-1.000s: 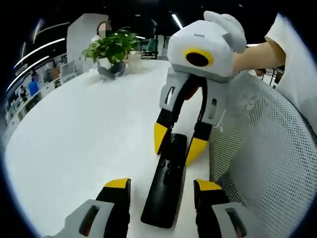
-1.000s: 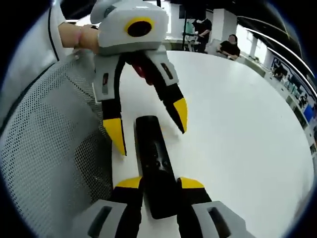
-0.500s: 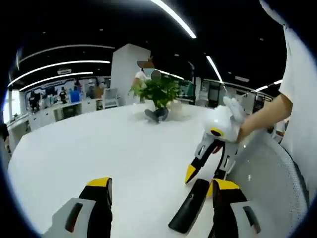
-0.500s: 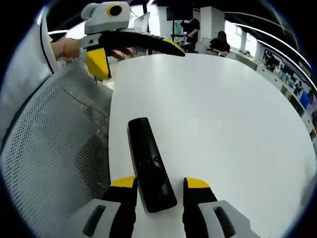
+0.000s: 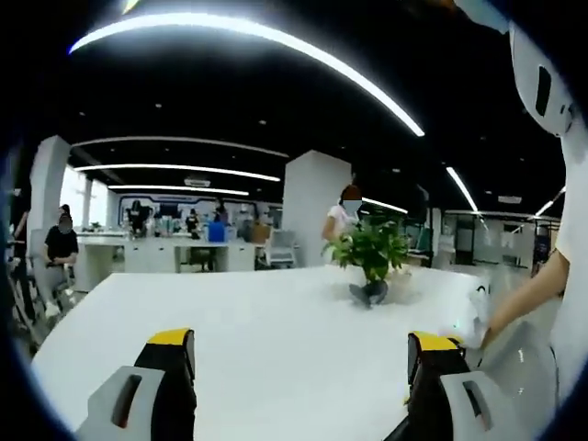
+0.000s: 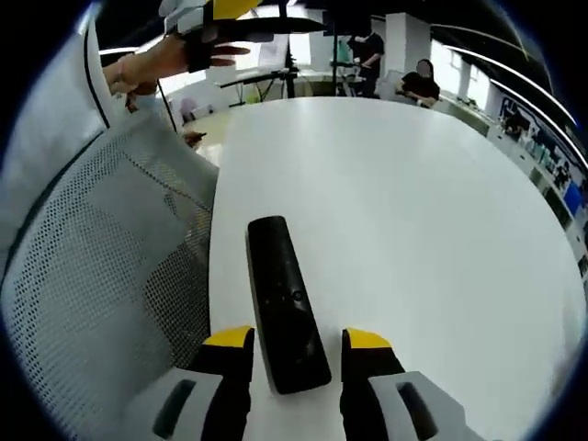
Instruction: Press the specified remote control buttons in sequence, fully releasing each button before pressing the next.
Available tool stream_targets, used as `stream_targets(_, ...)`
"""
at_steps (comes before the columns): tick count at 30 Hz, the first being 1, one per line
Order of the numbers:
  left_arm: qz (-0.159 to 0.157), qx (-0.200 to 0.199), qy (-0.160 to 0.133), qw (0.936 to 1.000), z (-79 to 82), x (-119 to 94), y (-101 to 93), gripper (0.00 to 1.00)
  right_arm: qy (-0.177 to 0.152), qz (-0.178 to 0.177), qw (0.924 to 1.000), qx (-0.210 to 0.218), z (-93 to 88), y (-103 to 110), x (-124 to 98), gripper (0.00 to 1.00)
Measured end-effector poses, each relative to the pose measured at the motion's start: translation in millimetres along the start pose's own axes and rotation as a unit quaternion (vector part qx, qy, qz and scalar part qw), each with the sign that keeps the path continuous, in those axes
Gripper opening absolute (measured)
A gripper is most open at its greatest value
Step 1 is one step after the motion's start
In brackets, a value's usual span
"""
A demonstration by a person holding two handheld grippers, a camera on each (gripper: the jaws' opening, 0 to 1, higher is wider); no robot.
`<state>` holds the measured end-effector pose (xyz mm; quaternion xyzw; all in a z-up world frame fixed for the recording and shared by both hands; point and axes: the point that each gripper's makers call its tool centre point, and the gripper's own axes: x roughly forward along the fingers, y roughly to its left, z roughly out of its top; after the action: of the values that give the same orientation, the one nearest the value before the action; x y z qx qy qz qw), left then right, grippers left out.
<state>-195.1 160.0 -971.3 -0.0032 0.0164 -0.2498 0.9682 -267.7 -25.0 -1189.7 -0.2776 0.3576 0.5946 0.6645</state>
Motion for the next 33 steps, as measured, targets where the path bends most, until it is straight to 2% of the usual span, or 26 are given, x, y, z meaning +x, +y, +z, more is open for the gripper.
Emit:
stream_targets(6, 0.014, -0.005, 0.001, 0.9999, 0.7, -9.1, 5.1, 1.0, 0.014, 0.013, 0.999, -0.041, 0.8, 3.9, 1.0, 0.31)
stream_targets(10, 0.024, -0.008, 0.006, 0.9997, -2.7, -12.7, 7.6, 1.0, 0.029, 0.02, 0.9966, -0.074, 0.0, 7.3, 4.5, 0.26)
stream_targets(13, 0.029, -0.009, 0.008, 0.9995, -5.0, -14.5, 8.7, 1.0, 0.033, 0.024, 0.9958, -0.082, 0.9, 8.3, 6.5, 0.25)
stream_targets(15, 0.031, -0.008, 0.009, 0.9994, -5.5, -15.5, 9.8, 1.0, 0.041, 0.028, 0.9942, -0.096, -0.5, 8.4, 8.3, 0.23)
stream_targets(17, 0.033, -0.015, 0.008, 0.9993, -5.2, -16.0, 10.9, 1.0, 0.061, 0.032, 0.9889, -0.132, -5.3, 5.4, 8.4, 0.22)
stream_targets(20, 0.032, -0.014, 0.009, 0.9993, -5.3, -16.4, 12.4, 1.0, 0.065, 0.044, 0.9894, -0.123, -5.0, 2.9, 9.1, 0.22)
stream_targets(23, 0.033, -0.013, 0.011, 0.9993, -5.4, -16.9, 13.4, 1.0, 0.076, 0.043, 0.987, -0.135, -7.6, -3.8, 6.7, 0.21)
stream_targets(33, 0.031, -0.012, 0.018, 0.9993, -10.2, -18.5, 14.3, 1.0, 0.095, 0.034, 0.9872, -0.124, -14.0, -42.8, -2.2, 0.21)
